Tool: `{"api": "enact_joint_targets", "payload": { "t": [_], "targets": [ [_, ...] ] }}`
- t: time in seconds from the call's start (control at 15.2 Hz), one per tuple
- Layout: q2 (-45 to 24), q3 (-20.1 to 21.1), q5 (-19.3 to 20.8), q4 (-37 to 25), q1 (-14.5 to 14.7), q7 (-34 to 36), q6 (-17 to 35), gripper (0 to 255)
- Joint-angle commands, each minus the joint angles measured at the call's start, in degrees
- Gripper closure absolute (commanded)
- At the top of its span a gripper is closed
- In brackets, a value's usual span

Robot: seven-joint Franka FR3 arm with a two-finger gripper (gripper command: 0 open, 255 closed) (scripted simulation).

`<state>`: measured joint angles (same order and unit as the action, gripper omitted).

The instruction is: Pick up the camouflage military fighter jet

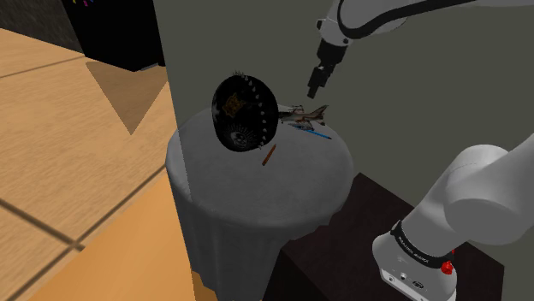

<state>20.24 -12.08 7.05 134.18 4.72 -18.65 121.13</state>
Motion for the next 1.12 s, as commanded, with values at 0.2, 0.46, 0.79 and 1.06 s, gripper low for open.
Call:
{"api": "enact_joint_targets", "payload": {
  "t": [0.2,0.46,0.79,1.06],
  "targets": [
    [-10.58,-2.22,-0.15,-2.88,1.09,-8.52,8.28,0],
    [-19.36,-3.08,-1.37,-6.66,1.49,-15.34,13.68,0],
    [-30.52,-2.67,-3.46,-12.99,1.00,-23.62,19.05,0],
    [-34.07,-2.18,-4.13,-13.75,0.54,-25.17,21.94,0]
  ]
}}
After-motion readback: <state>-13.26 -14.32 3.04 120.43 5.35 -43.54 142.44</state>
